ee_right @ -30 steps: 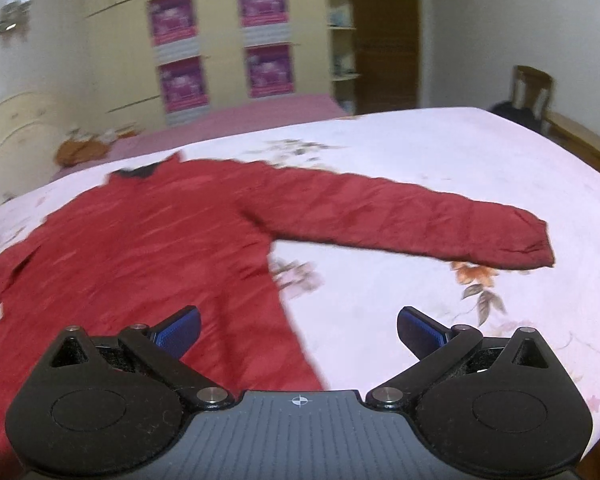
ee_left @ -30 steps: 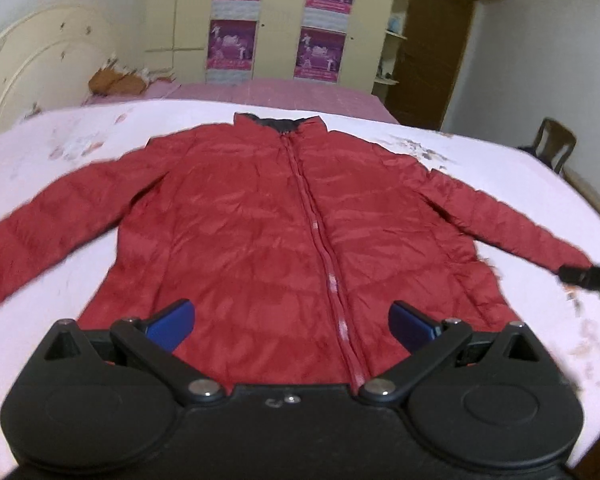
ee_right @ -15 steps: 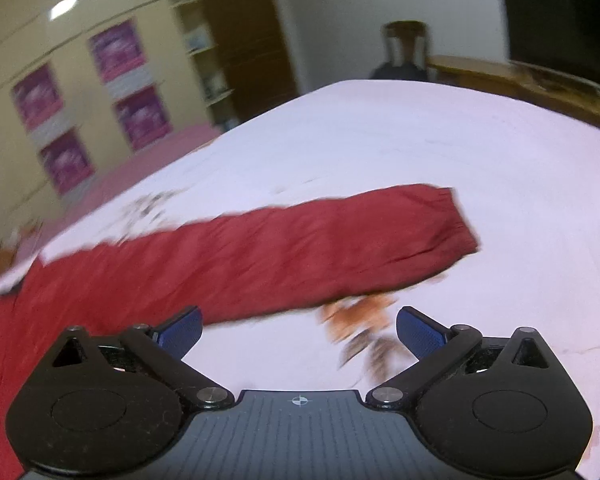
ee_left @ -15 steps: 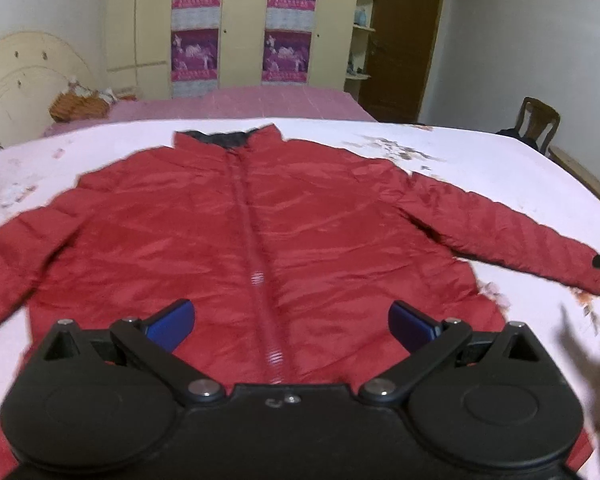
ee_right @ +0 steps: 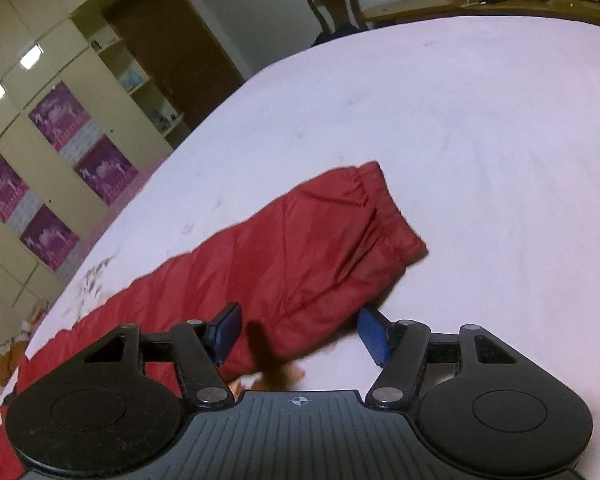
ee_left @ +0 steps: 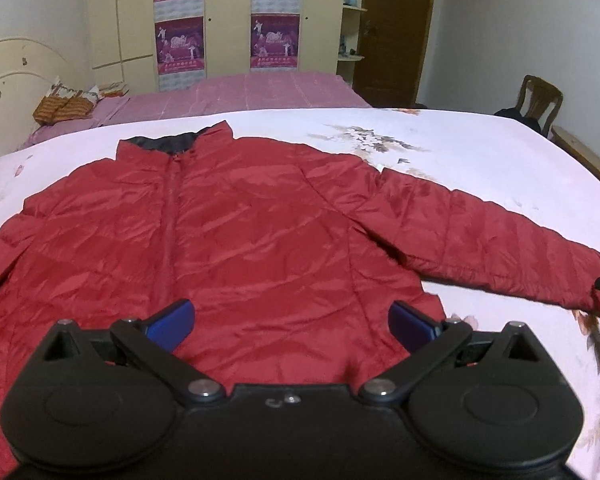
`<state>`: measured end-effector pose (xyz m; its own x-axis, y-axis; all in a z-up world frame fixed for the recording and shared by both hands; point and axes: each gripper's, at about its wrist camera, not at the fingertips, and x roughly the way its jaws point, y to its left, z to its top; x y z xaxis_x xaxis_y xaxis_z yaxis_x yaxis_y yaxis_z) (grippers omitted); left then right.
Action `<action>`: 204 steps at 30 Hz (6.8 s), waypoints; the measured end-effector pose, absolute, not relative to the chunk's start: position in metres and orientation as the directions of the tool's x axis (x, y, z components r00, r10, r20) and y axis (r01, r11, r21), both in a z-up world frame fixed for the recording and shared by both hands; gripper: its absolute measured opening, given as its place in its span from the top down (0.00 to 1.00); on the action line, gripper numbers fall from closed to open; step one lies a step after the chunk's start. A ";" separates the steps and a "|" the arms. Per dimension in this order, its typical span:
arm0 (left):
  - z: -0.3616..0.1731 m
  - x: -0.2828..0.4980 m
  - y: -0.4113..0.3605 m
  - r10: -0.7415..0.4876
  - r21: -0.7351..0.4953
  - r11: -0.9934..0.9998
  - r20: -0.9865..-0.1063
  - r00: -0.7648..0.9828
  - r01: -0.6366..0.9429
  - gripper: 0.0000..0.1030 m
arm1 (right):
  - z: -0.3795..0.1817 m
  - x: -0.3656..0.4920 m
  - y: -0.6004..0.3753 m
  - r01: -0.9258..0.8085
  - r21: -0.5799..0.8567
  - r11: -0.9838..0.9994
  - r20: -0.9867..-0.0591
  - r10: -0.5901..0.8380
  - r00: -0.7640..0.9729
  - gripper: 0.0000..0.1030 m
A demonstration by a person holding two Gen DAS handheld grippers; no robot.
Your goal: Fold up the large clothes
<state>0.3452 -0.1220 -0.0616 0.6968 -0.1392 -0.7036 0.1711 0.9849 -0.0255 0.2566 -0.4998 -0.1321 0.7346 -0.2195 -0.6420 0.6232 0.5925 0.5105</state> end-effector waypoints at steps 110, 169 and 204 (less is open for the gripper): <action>-0.101 0.475 0.100 -0.070 -0.079 0.997 -0.647 0.759 0.025 0.54 | -0.103 0.516 -0.203 0.062 0.159 0.985 -0.649 0.057 0.758 0.93; -0.075 0.195 0.242 0.409 -0.154 0.756 -0.648 0.643 -0.636 0.13 | -0.075 0.411 -0.132 -0.157 0.162 0.974 -0.637 0.224 0.738 0.22; -0.043 0.308 0.243 0.144 -0.450 0.822 -0.427 0.893 -0.348 0.96 | -0.075 0.427 -0.148 -0.033 0.167 0.985 -0.638 0.133 0.758 0.22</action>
